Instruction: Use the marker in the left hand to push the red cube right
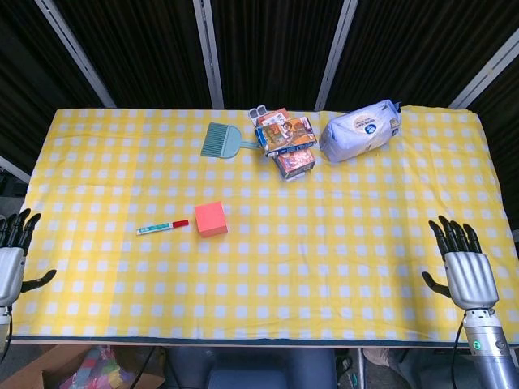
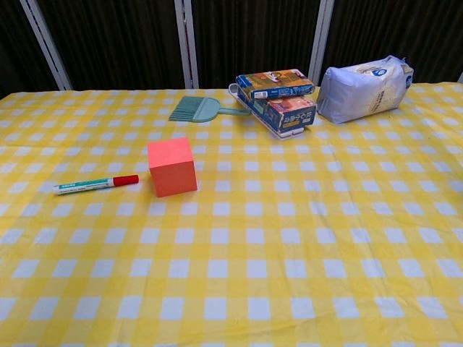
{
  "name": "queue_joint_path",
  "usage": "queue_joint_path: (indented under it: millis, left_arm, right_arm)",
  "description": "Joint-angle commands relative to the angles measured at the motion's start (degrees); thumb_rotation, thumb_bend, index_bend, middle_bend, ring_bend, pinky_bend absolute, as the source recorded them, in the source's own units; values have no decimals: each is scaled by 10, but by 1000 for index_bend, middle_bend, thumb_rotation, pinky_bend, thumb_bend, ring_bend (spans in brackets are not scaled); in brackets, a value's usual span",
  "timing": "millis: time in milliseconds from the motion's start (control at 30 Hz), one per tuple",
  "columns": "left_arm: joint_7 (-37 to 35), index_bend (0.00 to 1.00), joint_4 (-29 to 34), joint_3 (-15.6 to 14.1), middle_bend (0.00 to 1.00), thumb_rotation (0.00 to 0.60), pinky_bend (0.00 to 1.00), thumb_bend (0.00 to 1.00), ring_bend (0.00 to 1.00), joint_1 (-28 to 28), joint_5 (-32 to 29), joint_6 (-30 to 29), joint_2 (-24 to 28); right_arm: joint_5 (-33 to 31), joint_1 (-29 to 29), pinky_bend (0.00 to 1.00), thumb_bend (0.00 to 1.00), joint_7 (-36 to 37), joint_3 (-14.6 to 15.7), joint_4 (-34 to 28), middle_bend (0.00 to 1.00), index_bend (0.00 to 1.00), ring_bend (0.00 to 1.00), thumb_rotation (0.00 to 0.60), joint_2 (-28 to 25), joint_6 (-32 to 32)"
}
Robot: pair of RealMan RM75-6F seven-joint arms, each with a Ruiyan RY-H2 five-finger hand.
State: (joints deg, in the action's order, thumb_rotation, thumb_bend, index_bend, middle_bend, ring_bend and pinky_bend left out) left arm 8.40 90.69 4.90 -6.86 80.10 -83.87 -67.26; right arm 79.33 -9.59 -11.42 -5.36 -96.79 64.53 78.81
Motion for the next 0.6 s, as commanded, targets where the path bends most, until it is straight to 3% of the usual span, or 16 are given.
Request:
queue_joint_path:
  millis: [33,367,600]
  left_arm:
    - [1,0,0,0,0,600,43,65,0,0,0,-1,0]
    - [0,7,2,-1,0,600,52,65,0,0,-1,3,1]
    - [-2,82,19,14,5,600,97,76,0,-19,-45,50,4]
  right_arm:
    - [1,0,0,303,0,0,0,0,0,0,600,0,0]
    - [3,1,0,302,0,1,1,0,0,0,600,1,3]
    - [-2,1,0,303,0,-1,0,0,0,0,600,2,2]
